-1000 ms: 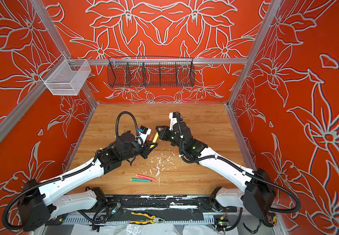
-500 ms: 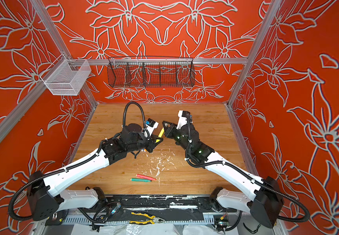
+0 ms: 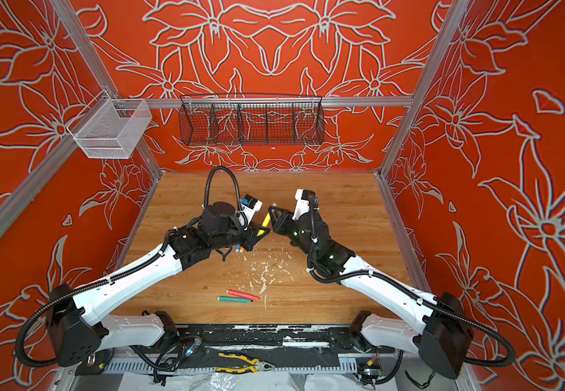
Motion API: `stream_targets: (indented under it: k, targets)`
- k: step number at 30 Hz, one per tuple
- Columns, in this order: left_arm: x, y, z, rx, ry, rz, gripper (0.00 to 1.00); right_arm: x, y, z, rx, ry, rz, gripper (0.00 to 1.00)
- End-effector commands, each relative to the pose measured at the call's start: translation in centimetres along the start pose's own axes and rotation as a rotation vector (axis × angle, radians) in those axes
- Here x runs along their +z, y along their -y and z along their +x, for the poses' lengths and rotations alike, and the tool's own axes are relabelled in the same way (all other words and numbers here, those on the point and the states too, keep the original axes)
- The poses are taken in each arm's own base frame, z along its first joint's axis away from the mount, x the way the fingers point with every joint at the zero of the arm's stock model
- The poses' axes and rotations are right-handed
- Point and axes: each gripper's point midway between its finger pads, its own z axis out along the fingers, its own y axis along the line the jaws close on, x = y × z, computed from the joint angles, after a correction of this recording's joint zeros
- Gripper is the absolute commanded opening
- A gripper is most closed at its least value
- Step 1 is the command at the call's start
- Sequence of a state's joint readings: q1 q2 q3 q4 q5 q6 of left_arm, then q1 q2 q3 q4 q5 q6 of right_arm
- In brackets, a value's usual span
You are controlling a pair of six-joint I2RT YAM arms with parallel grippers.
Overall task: Insert the pens into the pen caps
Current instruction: 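Open the right gripper and withdraw it from the capped yellow highlighter, then lay the yellow highlighter down with the left gripper while the right withdraws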
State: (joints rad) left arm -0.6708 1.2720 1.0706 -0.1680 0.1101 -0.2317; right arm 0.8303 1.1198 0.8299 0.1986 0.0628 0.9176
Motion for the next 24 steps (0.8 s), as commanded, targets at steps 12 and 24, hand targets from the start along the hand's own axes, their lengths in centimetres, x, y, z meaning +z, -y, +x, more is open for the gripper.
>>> stream_targets:
  k: [12, 24]
  targets:
    - [1.9, -9.1, 8.8, -0.215, -0.122, -0.337, 0.00, -9.8, 11.8, -1.1, -0.329, 0.062, 0.426, 0.70]
    - [8.4, -10.9, 14.4, -0.246, -0.488, -0.431, 0.00, -11.9, 15.4, 0.6, -0.394, 0.104, 0.452, 0.75]
